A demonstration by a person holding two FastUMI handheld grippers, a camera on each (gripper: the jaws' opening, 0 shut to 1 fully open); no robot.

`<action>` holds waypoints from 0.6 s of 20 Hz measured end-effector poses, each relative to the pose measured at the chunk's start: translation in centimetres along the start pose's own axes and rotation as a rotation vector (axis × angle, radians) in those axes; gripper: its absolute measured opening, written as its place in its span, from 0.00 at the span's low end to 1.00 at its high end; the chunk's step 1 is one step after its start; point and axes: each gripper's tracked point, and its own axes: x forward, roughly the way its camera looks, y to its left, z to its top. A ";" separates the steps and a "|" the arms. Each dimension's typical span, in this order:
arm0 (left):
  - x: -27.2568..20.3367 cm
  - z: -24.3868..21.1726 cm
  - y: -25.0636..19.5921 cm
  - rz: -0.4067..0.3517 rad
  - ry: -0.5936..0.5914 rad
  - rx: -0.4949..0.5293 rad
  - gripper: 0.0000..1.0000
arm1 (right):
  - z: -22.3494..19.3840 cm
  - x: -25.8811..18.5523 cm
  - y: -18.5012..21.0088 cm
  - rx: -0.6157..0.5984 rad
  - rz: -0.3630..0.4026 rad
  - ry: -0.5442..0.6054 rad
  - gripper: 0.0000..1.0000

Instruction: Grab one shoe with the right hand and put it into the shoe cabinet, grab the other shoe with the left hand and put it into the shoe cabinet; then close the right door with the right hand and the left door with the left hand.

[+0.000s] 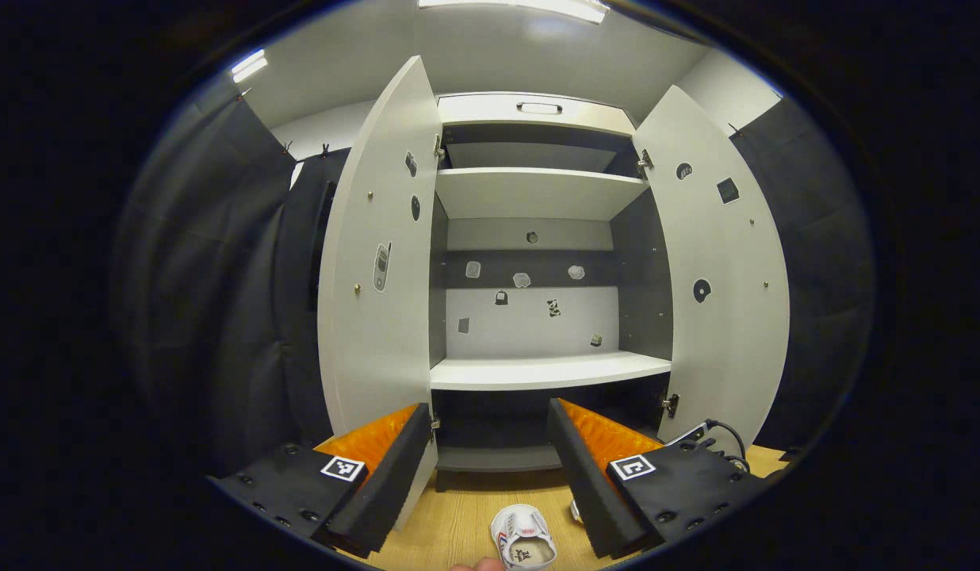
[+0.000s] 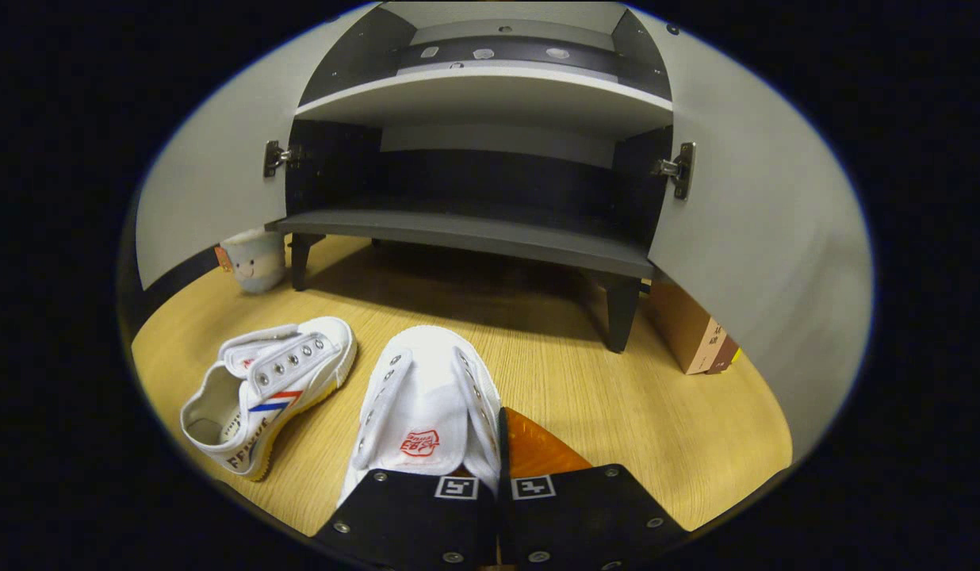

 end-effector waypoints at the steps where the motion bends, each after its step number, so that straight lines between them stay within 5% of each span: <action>1: 0.1 0.0 -0.2 -0.003 0.000 -0.001 0.96 | 1.0 -1.0 -0.4 0.010 -0.011 -0.017 0.01; 12: 1.0 -0.7 -1.2 -0.057 -0.029 -0.021 0.97 | 15.7 -14.2 -4.1 0.111 -0.106 -0.263 0.00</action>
